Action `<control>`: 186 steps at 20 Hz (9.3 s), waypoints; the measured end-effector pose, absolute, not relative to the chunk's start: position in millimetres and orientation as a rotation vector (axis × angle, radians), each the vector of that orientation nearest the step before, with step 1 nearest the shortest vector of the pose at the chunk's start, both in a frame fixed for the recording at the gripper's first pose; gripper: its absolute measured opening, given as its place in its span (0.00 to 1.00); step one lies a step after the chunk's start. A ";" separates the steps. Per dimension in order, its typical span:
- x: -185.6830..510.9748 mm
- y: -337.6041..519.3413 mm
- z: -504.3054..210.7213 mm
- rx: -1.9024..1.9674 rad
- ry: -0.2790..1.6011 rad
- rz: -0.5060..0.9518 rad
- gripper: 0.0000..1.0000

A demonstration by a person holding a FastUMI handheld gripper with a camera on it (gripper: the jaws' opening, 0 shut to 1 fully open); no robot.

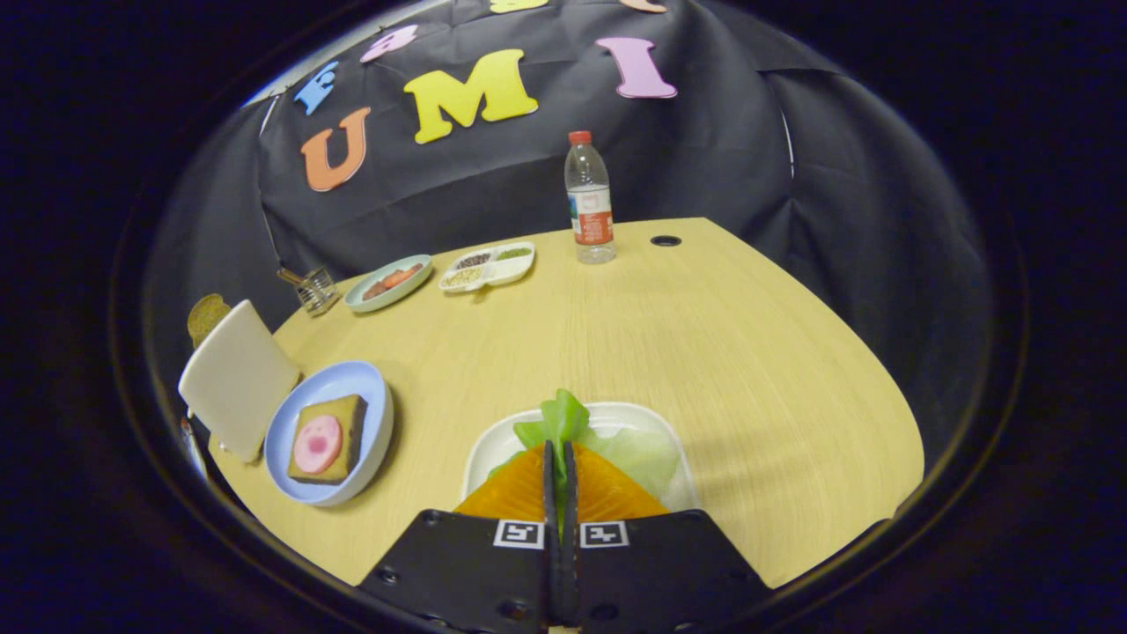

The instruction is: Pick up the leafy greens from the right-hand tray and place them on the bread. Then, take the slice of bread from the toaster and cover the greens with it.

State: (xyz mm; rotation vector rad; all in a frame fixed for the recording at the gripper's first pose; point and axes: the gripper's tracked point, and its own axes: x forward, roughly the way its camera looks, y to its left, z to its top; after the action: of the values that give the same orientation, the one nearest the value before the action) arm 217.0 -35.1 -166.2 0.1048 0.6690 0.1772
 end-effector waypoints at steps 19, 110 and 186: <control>187.3 150.2 -101.1 0.113 0.616 0.432 0.00; 156.0 410.5 28.0 -0.005 0.246 0.333 0.02; 71.7 120.6 16.5 0.024 0.014 0.096 0.96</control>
State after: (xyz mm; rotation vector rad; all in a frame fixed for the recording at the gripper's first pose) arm 71.7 120.6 16.5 0.0238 0.0137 0.0963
